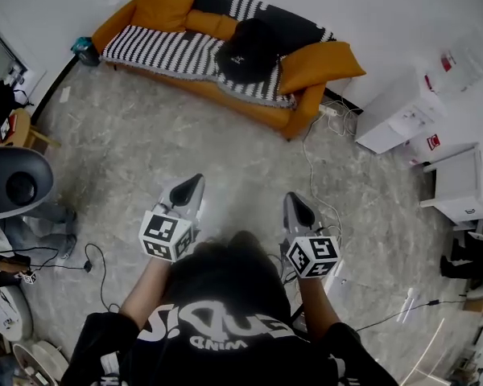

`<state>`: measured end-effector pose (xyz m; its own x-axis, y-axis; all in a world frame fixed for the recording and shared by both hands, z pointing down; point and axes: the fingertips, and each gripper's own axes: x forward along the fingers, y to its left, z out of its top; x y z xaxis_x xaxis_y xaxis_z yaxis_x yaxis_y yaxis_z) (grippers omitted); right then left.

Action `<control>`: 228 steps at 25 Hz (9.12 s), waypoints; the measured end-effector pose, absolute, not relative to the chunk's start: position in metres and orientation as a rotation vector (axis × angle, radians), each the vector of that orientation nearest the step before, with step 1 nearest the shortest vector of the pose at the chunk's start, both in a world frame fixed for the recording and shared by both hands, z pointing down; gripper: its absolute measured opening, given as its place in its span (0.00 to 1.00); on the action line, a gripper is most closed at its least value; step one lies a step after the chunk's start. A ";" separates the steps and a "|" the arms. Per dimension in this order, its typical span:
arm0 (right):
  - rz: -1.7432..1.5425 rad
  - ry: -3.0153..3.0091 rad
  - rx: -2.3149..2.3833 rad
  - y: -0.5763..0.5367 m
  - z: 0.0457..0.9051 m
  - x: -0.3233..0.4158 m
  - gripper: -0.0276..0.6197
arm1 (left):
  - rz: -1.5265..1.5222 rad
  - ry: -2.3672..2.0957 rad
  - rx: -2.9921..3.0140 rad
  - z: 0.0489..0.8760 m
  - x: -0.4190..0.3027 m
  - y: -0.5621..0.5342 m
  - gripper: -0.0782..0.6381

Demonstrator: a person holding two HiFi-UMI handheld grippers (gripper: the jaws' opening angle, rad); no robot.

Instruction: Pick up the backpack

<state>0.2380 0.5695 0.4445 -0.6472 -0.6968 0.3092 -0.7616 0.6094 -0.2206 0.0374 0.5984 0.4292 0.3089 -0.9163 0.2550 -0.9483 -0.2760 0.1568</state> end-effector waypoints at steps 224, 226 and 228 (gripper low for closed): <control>0.510 -2.838 0.804 -0.267 0.373 0.010 0.12 | -0.011 -1.058 2.511 0.356 -0.058 -0.255 0.13; 0.509 -2.839 0.795 -0.264 0.374 0.010 0.11 | -0.011 -1.055 2.509 0.357 -0.059 -0.253 0.13; 0.509 -2.837 0.787 -0.261 0.375 0.009 0.12 | -0.012 -1.053 2.507 0.357 -0.060 -0.250 0.13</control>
<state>0.0093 -0.2611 0.3750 -0.8504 -0.4710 0.2345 -0.5232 0.8045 -0.2813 -0.0599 -0.2503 0.3574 0.7134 -0.6843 0.1509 -0.6807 -0.6256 0.3812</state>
